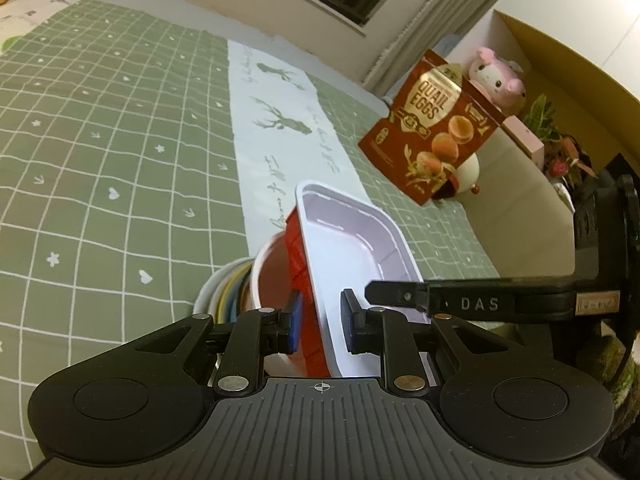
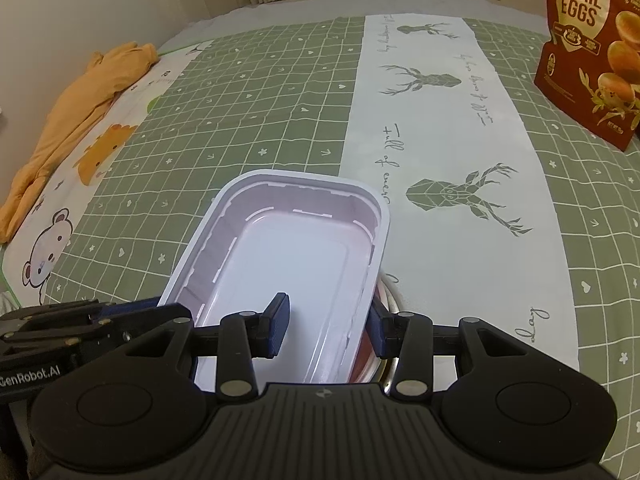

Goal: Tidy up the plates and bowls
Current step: 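Set the tray flat on the stack and open both grippers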

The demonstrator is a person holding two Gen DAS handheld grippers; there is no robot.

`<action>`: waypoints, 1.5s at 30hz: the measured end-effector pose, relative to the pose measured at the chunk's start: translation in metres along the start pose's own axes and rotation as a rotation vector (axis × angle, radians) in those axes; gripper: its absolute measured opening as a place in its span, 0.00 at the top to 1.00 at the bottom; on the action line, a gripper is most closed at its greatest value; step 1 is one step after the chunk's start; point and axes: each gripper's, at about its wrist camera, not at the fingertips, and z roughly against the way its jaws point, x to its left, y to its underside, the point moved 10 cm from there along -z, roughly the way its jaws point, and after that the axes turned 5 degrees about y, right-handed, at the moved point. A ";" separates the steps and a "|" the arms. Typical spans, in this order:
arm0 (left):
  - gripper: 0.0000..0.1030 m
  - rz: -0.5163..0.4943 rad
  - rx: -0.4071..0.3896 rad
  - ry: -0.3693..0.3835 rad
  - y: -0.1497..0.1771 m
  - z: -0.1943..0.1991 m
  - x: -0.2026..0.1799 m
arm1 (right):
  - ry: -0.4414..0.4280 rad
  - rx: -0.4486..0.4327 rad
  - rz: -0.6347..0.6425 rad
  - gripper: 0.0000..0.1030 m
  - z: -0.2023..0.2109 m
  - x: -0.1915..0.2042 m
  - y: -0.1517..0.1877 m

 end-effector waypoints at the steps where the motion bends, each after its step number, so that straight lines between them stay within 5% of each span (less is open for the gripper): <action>1: 0.78 0.009 -0.008 0.003 -0.002 0.003 0.001 | -0.002 -0.001 0.001 0.60 0.001 0.000 0.000; 12: 0.78 0.076 -0.177 -0.003 -0.007 0.052 -0.004 | -0.028 -0.076 -0.029 0.60 0.032 -0.012 0.003; 19: 0.78 -0.023 -0.273 -0.103 0.029 0.077 -0.036 | -0.046 -0.238 -0.024 0.60 0.084 -0.016 0.024; 24: 0.78 -0.130 -0.352 -0.179 0.075 0.087 -0.067 | -0.084 -0.397 -0.037 0.51 0.121 -0.013 0.076; 30: 0.81 -0.268 -0.325 -0.287 0.133 0.073 -0.095 | -0.081 -0.499 -0.099 0.27 0.125 -0.020 0.146; 35: 0.83 -0.218 -0.270 -0.344 0.162 0.058 -0.092 | -0.017 -0.491 -0.148 0.23 0.111 -0.036 0.192; 41: 0.83 -0.211 -0.204 -0.355 0.180 0.040 -0.087 | 0.141 -0.536 -0.017 0.20 0.107 -0.029 0.203; 45: 0.83 -0.267 -0.213 -0.440 0.188 0.038 -0.085 | 0.110 -0.526 -0.095 0.16 0.097 -0.036 0.203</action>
